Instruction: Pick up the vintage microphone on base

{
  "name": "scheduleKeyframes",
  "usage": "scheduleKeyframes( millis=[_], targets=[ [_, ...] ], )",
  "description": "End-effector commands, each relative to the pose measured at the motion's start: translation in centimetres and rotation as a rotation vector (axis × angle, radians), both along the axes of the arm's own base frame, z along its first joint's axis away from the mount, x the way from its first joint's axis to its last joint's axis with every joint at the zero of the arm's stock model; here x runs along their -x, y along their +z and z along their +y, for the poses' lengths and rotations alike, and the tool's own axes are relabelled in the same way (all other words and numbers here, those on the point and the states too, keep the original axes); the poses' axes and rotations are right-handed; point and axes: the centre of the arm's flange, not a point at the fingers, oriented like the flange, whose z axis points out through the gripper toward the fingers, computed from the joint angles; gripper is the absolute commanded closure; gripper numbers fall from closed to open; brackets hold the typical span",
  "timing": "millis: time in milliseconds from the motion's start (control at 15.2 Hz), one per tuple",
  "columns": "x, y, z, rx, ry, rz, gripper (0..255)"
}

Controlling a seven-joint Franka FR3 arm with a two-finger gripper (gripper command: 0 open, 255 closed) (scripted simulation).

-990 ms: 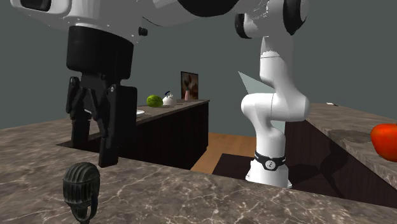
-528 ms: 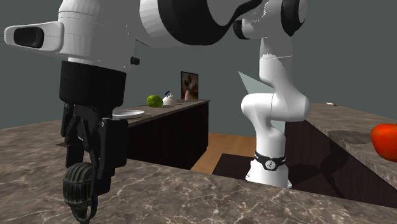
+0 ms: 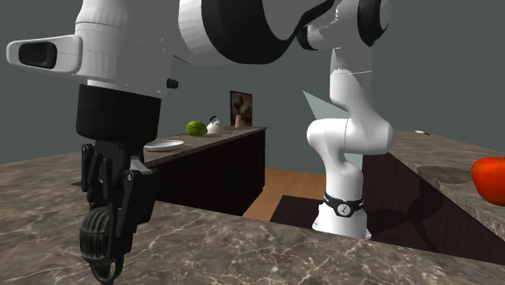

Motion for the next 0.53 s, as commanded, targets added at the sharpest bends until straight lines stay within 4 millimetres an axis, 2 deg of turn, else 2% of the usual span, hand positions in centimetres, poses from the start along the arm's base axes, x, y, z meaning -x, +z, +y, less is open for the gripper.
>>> scheduleKeyframes(
  millis=[0,198,462],
  targets=[
    [0.0,-0.1,0.0,-0.001,0.0,0.002,255],
    [0.0,-0.1,0.0,-0.001,0.0,0.002,255],
    [0.0,2.0,0.0,-0.001,0.0,0.002,255]
  ],
)
